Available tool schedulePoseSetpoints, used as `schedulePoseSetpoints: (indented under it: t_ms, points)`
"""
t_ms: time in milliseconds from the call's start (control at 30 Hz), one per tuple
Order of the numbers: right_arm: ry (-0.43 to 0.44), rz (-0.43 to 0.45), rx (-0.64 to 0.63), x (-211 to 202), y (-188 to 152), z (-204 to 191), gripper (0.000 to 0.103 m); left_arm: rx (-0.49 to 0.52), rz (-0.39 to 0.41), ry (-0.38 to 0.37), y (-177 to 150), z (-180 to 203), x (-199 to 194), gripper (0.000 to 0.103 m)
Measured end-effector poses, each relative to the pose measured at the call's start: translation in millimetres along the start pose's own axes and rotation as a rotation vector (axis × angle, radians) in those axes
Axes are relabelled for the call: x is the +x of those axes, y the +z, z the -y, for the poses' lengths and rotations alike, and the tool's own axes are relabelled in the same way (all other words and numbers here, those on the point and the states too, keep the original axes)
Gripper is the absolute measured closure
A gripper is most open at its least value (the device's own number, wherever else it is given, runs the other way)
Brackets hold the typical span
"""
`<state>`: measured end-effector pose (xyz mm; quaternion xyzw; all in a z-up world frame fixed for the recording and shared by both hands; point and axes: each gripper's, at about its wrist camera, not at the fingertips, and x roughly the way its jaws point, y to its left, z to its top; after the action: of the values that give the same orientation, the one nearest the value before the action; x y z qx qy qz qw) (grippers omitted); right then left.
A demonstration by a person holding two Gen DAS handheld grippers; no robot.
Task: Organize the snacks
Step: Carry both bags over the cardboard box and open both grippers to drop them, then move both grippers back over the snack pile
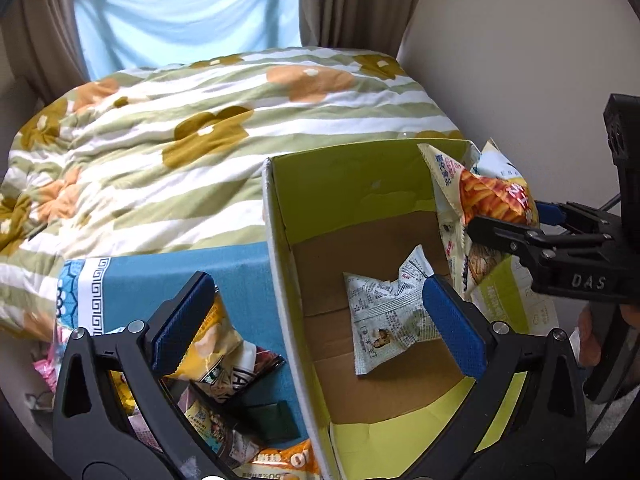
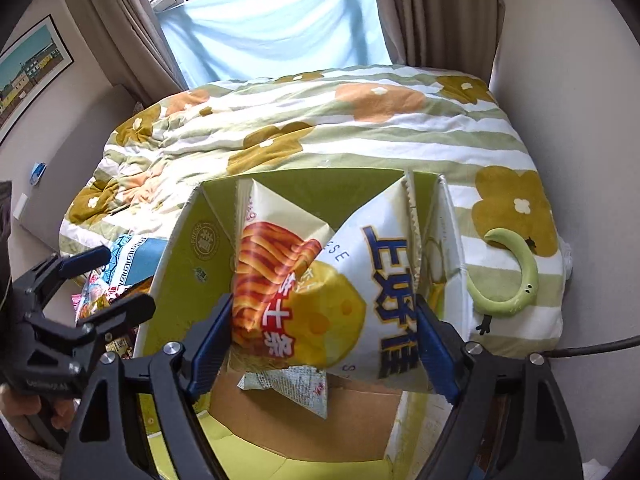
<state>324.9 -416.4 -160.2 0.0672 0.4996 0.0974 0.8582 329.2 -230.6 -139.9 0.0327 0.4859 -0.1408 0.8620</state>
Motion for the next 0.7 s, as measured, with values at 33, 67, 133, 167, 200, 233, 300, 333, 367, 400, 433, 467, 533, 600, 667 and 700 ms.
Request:
schedulePoseSetpoints:
  t_ms: [33,67,133,167,200,233,300,333,367,400,433,467,533,600,667,700]
  points:
    - [0.001,0.007,0.005,4,3,0,0.023,-0.002,-0.002,0.006,-1,-1,-1,0.0]
    - [-0.006,0.016,0.001,9,6,0,0.023,-0.005,-0.006,0.013,-3,-3,-1,0.0]
    - [-0.02,0.025,-0.005,18,9,0,0.023,-0.014,-0.011,0.017,-6,-6,-1,0.0]
    - [-0.016,0.036,-0.007,20,9,1,0.021,-0.018,-0.012,0.018,-7,-7,-1,0.0]
    - [-0.014,0.049,-0.002,22,8,1,0.02,-0.021,-0.012,0.02,-9,-8,-2,0.0]
    - [-0.016,0.059,0.008,22,7,3,0.013,-0.022,-0.011,0.022,-10,-9,-3,0.0]
    - [-0.007,0.063,0.023,18,3,4,0.006,-0.026,-0.008,0.025,-11,-8,-5,0.0]
    - [0.001,0.069,0.028,15,2,4,0.005,-0.027,-0.007,0.025,-11,-7,-6,0.0]
    - [0.003,0.075,0.032,11,0,4,0.005,-0.027,-0.005,0.024,-12,-6,-8,0.0]
    - [-0.001,0.076,0.031,7,-3,4,0.005,-0.027,-0.004,0.025,-12,-5,-8,0.0]
    - [-0.012,0.074,0.023,3,-6,3,0.005,-0.027,-0.002,0.023,-12,-3,-10,0.0]
    - [-0.022,0.072,0.012,0,-9,2,0.005,-0.026,0.002,0.022,-14,-2,-12,0.0]
    - [-0.035,0.072,-0.003,-8,-14,1,0.005,-0.027,0.012,0.023,-17,1,-20,0.0]
    - [-0.028,0.076,-0.005,-18,-19,1,0.005,-0.029,0.026,0.025,-21,4,-30,0.0]
    - [-0.021,0.083,-0.006,-27,-24,2,0.005,-0.032,0.04,0.03,-26,6,-42,0.0]
    - [-0.02,0.087,-0.01,-32,-27,1,0.005,-0.034,0.046,0.035,-29,6,-48,0.0]
